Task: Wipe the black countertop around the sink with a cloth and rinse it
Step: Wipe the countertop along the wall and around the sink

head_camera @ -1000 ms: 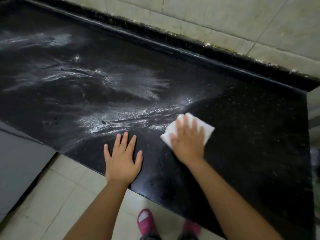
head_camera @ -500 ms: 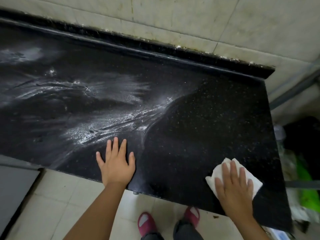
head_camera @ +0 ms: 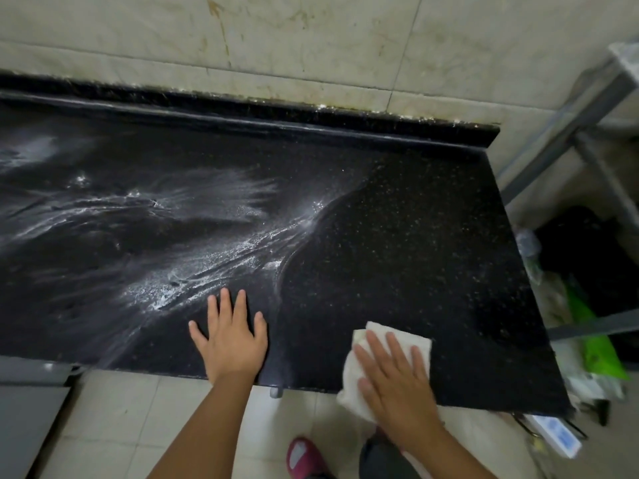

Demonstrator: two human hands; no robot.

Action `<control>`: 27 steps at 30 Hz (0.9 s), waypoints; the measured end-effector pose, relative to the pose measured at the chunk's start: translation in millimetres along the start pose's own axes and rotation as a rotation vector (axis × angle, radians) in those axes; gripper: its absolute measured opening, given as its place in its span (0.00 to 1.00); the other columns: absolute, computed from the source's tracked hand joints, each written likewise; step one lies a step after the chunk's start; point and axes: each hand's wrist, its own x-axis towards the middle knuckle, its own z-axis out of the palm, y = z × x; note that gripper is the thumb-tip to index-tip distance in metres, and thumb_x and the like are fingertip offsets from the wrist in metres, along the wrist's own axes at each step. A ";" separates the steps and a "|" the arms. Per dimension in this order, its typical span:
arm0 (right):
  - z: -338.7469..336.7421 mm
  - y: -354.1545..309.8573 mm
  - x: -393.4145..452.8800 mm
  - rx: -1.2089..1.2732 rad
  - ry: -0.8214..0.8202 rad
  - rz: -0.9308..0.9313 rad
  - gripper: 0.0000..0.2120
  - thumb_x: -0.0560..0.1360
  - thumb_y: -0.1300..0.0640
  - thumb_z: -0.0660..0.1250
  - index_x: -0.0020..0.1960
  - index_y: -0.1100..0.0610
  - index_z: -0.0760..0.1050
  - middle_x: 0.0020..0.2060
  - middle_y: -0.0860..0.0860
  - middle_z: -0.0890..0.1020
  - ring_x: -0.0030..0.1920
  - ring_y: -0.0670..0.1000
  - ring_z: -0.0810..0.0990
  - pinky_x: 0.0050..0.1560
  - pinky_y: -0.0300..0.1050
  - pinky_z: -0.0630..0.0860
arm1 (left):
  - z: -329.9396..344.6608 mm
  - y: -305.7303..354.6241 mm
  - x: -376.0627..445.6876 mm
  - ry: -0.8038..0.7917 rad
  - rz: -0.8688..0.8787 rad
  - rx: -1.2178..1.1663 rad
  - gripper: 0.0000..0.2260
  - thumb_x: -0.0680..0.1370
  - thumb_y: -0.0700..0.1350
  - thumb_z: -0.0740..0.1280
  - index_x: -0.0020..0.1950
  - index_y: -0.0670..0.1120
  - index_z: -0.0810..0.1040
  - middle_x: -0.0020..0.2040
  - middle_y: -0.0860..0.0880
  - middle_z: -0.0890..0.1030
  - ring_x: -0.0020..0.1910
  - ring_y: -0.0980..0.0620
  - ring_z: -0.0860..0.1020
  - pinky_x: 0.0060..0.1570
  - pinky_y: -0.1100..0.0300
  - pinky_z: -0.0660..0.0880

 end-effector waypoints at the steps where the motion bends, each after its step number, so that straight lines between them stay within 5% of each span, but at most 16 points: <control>1: -3.3 19.7 -3.3 0.015 -0.027 0.068 0.23 0.80 0.45 0.36 0.73 0.44 0.53 0.75 0.44 0.48 0.75 0.50 0.46 0.69 0.50 0.46 | -0.3 -0.5 -0.1 -0.002 0.000 -0.001 0.23 0.80 0.53 0.50 0.75 0.52 0.52 0.77 0.50 0.48 0.75 0.51 0.42 0.70 0.44 0.39; 5: -27.6 82.4 13.4 0.094 -0.138 0.454 0.27 0.80 0.43 0.36 0.71 0.51 0.61 0.70 0.55 0.67 0.66 0.60 0.69 0.57 0.66 0.70 | -2.3 -0.2 -0.3 -0.022 0.002 0.001 0.23 0.80 0.53 0.49 0.75 0.52 0.51 0.77 0.50 0.47 0.75 0.51 0.41 0.70 0.44 0.38; 8: -43.8 78.0 58.4 0.161 -0.209 0.696 0.26 0.80 0.44 0.44 0.76 0.50 0.46 0.76 0.52 0.49 0.75 0.57 0.49 0.71 0.62 0.50 | -3.1 0.0 -0.1 -0.024 0.003 0.000 0.23 0.80 0.53 0.49 0.75 0.52 0.51 0.77 0.50 0.46 0.75 0.51 0.41 0.70 0.44 0.38; 12: -40.5 -0.2 113.9 0.177 -0.261 0.436 0.35 0.71 0.38 0.30 0.76 0.50 0.40 0.76 0.50 0.42 0.75 0.54 0.43 0.71 0.58 0.43 | -3.1 -0.1 0.4 -0.027 0.002 0.009 0.23 0.80 0.54 0.48 0.75 0.52 0.50 0.77 0.51 0.45 0.75 0.52 0.41 0.70 0.44 0.38; 14: -29.5 -40.6 115.2 0.126 -0.201 0.243 0.38 0.69 0.40 0.30 0.75 0.53 0.49 0.76 0.51 0.53 0.74 0.56 0.54 0.70 0.58 0.47 | -2.9 -0.1 0.8 -0.039 0.001 0.024 0.23 0.81 0.54 0.47 0.75 0.53 0.49 0.77 0.51 0.45 0.75 0.52 0.40 0.71 0.44 0.39; 16: -21.1 -66.7 94.2 0.118 -0.195 0.095 0.27 0.78 0.43 0.36 0.69 0.52 0.61 0.70 0.51 0.65 0.71 0.57 0.61 0.68 0.56 0.48 | -3.4 0.0 0.8 -0.048 0.004 0.044 0.23 0.81 0.54 0.47 0.76 0.53 0.48 0.77 0.51 0.44 0.75 0.52 0.40 0.71 0.44 0.39; 20: -15.8 -43.8 31.7 0.046 -0.180 -0.111 0.24 0.79 0.43 0.37 0.75 0.45 0.48 0.76 0.47 0.46 0.75 0.52 0.42 0.70 0.53 0.44 | -3.5 -3.3 -0.4 -0.036 0.005 0.023 0.23 0.80 0.54 0.48 0.75 0.52 0.50 0.77 0.51 0.45 0.75 0.52 0.41 0.71 0.44 0.39; 23: -13.9 12.5 14.4 0.043 -0.160 0.064 0.23 0.80 0.43 0.36 0.73 0.43 0.52 0.76 0.45 0.50 0.75 0.50 0.46 0.70 0.51 0.46 | -1.5 -2.4 0.9 -0.031 0.003 0.020 0.23 0.80 0.54 0.48 0.75 0.52 0.50 0.77 0.51 0.45 0.75 0.52 0.40 0.70 0.44 0.39; 25: -21.7 46.2 22.7 0.025 -0.199 0.244 0.27 0.79 0.42 0.34 0.71 0.47 0.60 0.74 0.46 0.57 0.72 0.53 0.57 0.68 0.55 0.57 | -0.2 -1.3 1.3 -0.030 -0.001 0.019 0.23 0.80 0.54 0.48 0.75 0.52 0.50 0.77 0.51 0.45 0.75 0.52 0.40 0.70 0.44 0.38; 27: -30.8 66.1 48.0 0.017 -0.216 0.346 0.33 0.75 0.40 0.32 0.74 0.49 0.56 0.75 0.49 0.55 0.74 0.54 0.54 0.69 0.60 0.57 | 1.3 -1.2 2.5 -0.026 -0.001 0.029 0.23 0.80 0.54 0.48 0.75 0.52 0.49 0.77 0.51 0.45 0.75 0.52 0.40 0.70 0.44 0.38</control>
